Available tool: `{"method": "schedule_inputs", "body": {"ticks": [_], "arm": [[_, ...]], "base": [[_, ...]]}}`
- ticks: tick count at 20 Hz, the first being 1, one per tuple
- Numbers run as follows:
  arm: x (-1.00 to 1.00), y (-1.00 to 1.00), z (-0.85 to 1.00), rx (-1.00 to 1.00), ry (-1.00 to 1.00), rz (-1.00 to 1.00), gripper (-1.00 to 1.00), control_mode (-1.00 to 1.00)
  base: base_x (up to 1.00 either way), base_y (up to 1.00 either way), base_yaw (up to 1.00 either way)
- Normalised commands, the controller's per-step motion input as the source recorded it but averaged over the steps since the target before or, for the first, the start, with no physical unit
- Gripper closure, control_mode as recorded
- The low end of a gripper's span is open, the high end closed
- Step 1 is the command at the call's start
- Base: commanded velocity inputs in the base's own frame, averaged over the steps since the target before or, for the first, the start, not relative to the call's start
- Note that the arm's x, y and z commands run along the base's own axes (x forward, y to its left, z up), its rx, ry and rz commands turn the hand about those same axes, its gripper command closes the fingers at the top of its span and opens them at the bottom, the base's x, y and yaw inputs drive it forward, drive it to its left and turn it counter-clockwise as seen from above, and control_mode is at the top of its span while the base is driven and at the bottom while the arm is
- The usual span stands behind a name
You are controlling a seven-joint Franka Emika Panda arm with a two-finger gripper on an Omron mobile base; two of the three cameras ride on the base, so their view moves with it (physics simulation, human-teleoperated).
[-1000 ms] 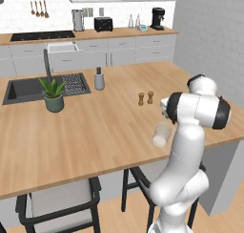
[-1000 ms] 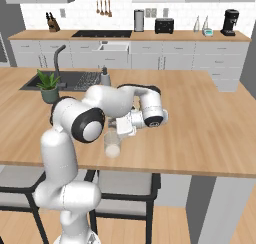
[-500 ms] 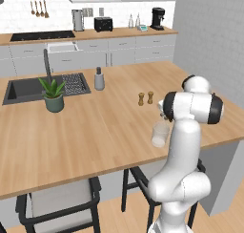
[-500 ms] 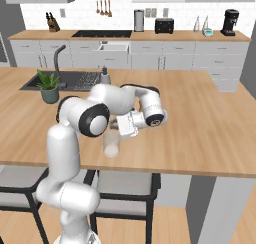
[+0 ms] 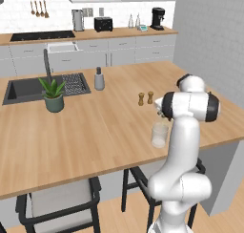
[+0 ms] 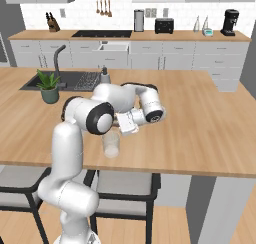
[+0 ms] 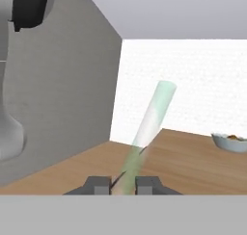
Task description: Take a straw from the drawer in front and place it inside the glass cup on the dining counter.
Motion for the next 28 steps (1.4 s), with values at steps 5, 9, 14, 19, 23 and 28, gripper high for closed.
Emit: {"method": "schedule_inputs", "body": {"ticks": [5,9,14,19,23,28], "arm": [[0.15,0.16,-0.17,0.00,0.00,0.07,1.00,-1.00],[0.12,0.06,-0.17,0.00,-0.05,0.08,1.00,-1.00],[0.07,0.00,-0.10,0.00,-0.10,0.08,1.00,-1.00],[0.04,0.00,-0.11,0.00,-0.13,0.08,1.00,-1.00],[-0.28,0.01,-0.10,0.00,-0.20,0.08,1.00,-1.00],[-0.45,0.04,0.00,0.00,-0.26,0.06,1.00,-1.00]], "base": [[0.00,0.00,0.00],[0.00,0.00,0.00],[0.00,0.00,0.00],[0.00,0.00,0.00],[0.00,0.00,0.00],[0.00,0.00,0.00]]}}
